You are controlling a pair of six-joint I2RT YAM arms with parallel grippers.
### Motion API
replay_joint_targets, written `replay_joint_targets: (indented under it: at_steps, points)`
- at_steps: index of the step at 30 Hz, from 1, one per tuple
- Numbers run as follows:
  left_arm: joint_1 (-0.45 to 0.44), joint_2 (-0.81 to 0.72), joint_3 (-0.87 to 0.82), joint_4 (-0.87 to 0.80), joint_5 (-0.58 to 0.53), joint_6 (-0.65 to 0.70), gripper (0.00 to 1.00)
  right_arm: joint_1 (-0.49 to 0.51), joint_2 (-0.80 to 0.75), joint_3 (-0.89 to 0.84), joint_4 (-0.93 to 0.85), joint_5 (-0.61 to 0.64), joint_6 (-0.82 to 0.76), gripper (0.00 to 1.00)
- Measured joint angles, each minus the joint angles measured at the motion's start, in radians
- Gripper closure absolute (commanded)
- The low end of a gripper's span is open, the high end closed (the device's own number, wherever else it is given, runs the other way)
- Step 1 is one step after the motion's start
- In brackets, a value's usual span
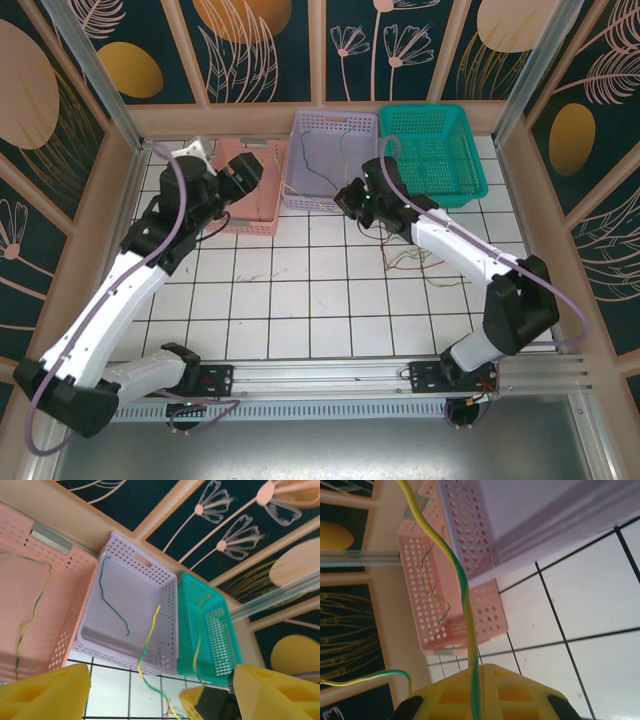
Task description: Untangle the cables
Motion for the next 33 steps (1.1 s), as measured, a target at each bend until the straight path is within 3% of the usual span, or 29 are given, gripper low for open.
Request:
replay_joint_targets:
  at_steps: [3, 9, 18, 28, 33]
  points:
    - [0.0, -0.068, -0.089, 0.03, 0.024, -0.081, 0.35, 0.004, 0.045, 0.019, 0.045, 0.009, 0.072, 1.0]
    - [-0.019, -0.012, -0.284, 0.209, 0.163, -0.247, 0.33, 0.03, 0.152, 0.127, 0.062, 0.01, 0.212, 1.0]
    - [-0.089, 0.125, -0.305, 0.366, 0.199, -0.329, 0.34, 0.1, 0.195, 0.231, 0.056, -0.003, 0.388, 1.0]
    - [-0.09, 0.208, -0.305, 0.471, 0.196, -0.357, 0.79, 0.115, 0.217, 0.241, 0.054, -0.04, 0.495, 1.0]
    - [-0.09, 0.224, -0.305, 0.486, 0.193, -0.354, 0.81, 0.116, 0.217, 0.241, 0.055, -0.057, 0.514, 1.0]
